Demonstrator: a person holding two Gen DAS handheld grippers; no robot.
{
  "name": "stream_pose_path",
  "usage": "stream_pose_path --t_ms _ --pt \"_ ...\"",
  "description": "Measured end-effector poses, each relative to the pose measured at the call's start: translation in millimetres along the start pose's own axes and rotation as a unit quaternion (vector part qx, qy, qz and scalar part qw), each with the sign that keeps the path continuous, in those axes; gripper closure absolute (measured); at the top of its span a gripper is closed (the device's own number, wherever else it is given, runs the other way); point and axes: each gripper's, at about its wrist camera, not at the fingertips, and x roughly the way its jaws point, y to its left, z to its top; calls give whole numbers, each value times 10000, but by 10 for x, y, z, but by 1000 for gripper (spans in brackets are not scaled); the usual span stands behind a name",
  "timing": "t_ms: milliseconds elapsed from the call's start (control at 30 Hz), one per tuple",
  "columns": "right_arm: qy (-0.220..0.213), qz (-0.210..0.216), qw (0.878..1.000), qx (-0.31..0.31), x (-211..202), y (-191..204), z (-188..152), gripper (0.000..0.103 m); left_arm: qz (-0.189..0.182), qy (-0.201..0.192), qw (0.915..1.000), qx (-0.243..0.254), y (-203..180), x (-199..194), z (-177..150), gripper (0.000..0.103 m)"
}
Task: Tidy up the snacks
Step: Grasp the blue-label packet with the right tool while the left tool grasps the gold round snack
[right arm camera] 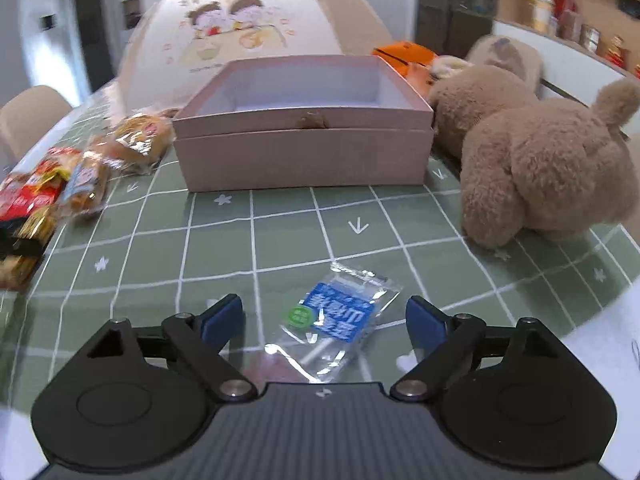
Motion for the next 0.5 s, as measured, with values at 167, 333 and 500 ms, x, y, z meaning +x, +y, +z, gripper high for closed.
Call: stream_pose_path --t_ms 167,333,500 --pt "172 383 9983 -403 -33 -214 25 14 200 -148 9997 -48 -221 87 0 53" --pt "167 481 9977 -447 -56 -454 4 14 136 37 9988 -479 -261 -40 32 62" --pt "225 755 9937 -799 -84 -586 15 20 -442 113 9987 -235 -613 -348 -165 63"
